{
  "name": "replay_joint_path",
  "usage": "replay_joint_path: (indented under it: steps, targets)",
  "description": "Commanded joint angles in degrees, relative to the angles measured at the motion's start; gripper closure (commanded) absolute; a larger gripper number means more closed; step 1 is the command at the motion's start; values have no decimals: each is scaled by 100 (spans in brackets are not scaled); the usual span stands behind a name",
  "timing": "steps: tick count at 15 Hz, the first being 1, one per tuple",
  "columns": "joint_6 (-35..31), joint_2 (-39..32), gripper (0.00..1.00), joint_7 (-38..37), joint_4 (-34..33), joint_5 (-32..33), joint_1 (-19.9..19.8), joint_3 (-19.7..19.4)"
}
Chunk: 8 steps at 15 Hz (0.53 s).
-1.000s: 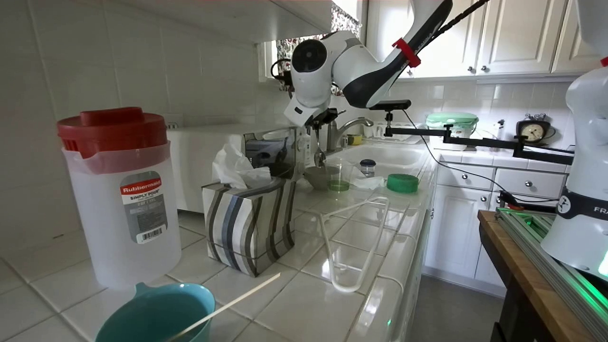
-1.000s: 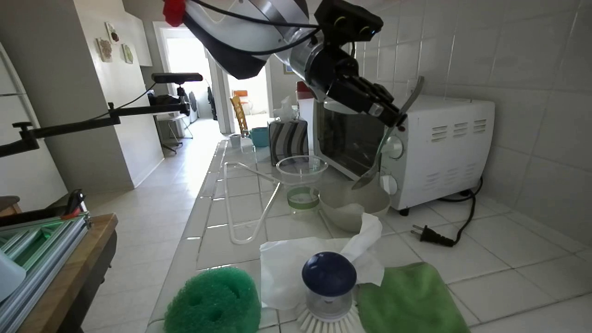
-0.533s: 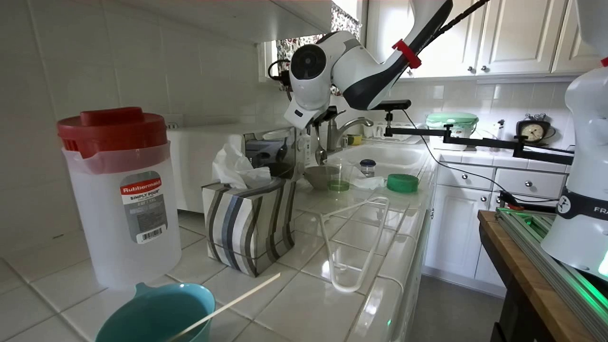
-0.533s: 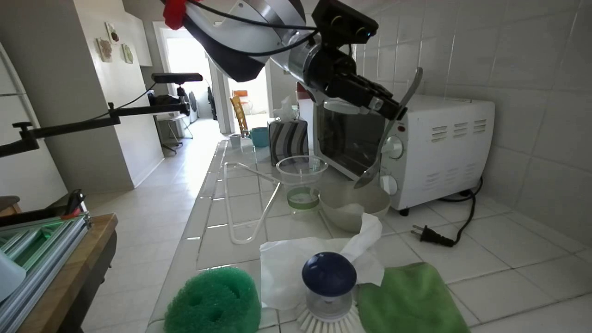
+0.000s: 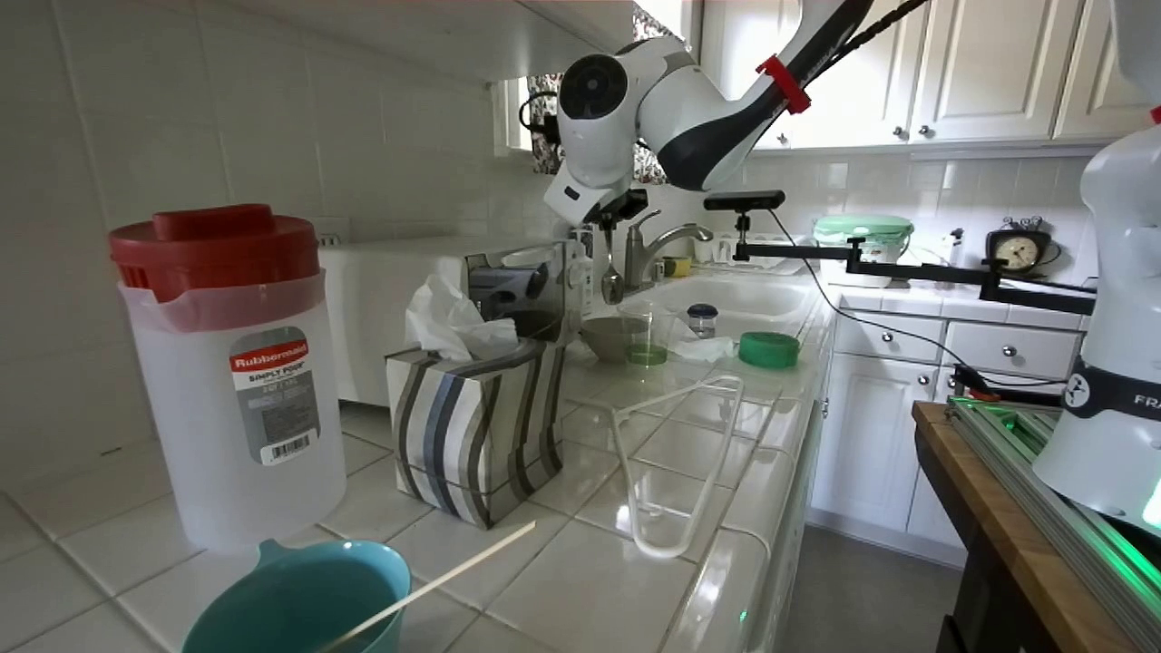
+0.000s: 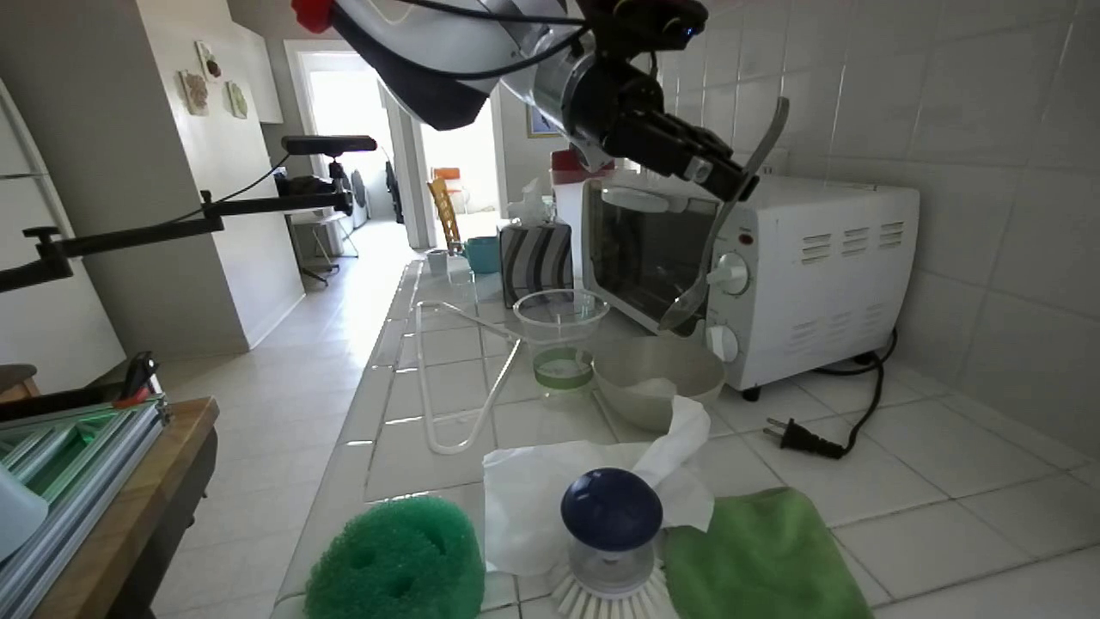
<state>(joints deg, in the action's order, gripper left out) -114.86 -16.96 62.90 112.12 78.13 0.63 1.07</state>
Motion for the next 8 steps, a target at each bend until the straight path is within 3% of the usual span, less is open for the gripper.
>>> replay_joint_path:
  steps: [1,4,8]
  targets:
    - [-234,473,95,122,292,-322,-169,21]
    - [-484,812,95,171,532,-616,-288,-18]
    - [-1307,1312,95,287,995,-1300,-539,-182]
